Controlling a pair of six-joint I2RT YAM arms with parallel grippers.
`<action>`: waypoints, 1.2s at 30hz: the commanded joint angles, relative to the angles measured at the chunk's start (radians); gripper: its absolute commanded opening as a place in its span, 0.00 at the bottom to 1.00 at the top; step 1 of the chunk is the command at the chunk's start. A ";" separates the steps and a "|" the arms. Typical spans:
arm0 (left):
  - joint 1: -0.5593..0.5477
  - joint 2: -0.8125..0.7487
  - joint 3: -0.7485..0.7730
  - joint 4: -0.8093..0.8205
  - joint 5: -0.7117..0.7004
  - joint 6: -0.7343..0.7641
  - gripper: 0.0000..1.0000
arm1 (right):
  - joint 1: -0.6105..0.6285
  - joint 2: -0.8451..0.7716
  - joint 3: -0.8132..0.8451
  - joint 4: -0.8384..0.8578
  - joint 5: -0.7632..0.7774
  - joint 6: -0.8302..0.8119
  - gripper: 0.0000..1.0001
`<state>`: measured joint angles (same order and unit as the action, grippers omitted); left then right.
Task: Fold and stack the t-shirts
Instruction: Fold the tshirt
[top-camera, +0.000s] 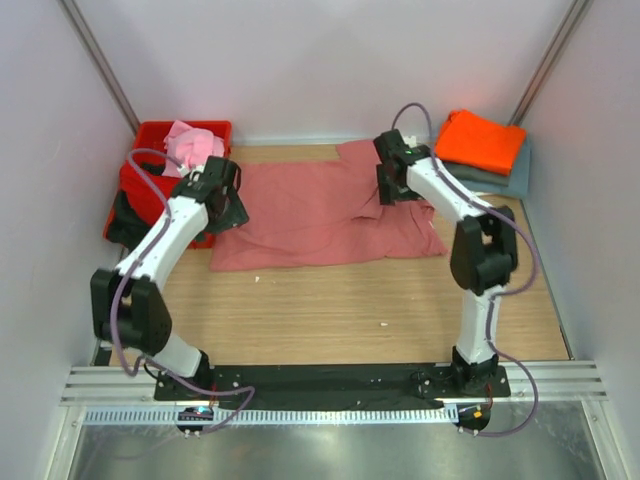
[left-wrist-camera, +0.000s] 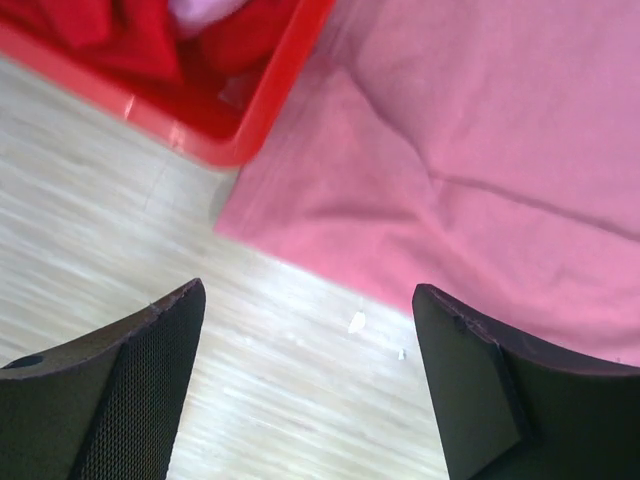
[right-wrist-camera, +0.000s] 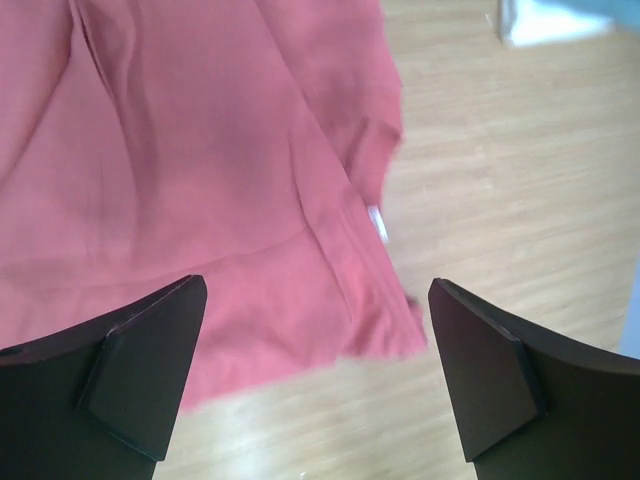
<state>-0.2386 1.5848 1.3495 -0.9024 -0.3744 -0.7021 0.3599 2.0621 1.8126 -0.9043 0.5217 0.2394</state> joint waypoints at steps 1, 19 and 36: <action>-0.008 -0.162 -0.166 0.067 0.043 -0.026 0.85 | -0.074 -0.345 -0.266 0.136 -0.133 0.163 1.00; 0.065 -0.358 -0.696 0.539 0.270 -0.128 0.93 | -0.519 -0.536 -0.937 0.515 -0.753 0.333 0.91; 0.090 -0.234 -0.698 0.606 0.112 -0.185 0.82 | -0.535 -0.456 -0.969 0.611 -0.741 0.336 0.26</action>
<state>-0.1547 1.3087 0.6350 -0.3462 -0.2001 -0.8669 -0.1673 1.5997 0.8375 -0.3325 -0.2199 0.5816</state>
